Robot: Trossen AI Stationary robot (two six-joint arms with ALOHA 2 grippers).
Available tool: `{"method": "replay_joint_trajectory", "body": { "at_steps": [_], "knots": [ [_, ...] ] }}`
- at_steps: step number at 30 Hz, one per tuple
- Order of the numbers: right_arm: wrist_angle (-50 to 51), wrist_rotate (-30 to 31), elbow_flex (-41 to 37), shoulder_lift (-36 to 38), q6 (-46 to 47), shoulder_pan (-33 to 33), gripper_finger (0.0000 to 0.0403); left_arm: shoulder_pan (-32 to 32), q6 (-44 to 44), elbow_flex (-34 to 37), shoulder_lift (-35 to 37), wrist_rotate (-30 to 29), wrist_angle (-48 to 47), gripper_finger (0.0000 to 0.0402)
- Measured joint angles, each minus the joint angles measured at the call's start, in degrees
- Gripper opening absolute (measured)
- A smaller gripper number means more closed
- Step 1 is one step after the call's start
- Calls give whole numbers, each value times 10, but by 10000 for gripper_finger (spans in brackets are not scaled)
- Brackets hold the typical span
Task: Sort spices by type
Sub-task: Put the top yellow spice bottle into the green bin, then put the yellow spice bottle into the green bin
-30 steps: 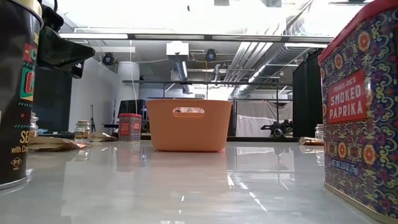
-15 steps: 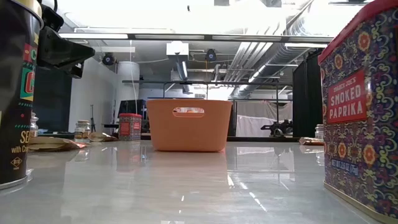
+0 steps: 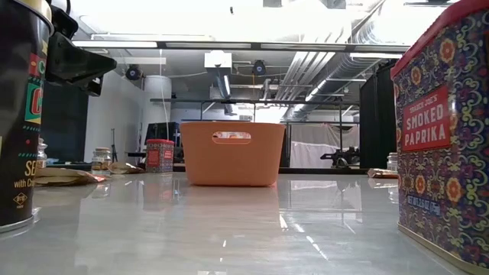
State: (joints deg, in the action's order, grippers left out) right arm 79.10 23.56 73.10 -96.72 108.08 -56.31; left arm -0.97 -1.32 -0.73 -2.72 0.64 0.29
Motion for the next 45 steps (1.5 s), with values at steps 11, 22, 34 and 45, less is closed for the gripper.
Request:
{"method": "replay_joint_trajectory", "body": {
  "at_steps": [11, 22, 34, 45],
  "knots": [
    [5, -2, 0, 0, -6, 0, 290, 0, 0, 0, 0, 0, 0, 0],
    [34, -22, 9, 20, -36, 0, 302, 0, 0, 0, 0, 0, 0, 0],
    [-90, 134, 119, 104, -244, 78, 304, 0, 0, 0, 0, 0, 0, 0],
    [-605, -142, 142, -49, -753, 294, 304, 0, 0, 0, 0, 0, 0, 0]
  ]
}}
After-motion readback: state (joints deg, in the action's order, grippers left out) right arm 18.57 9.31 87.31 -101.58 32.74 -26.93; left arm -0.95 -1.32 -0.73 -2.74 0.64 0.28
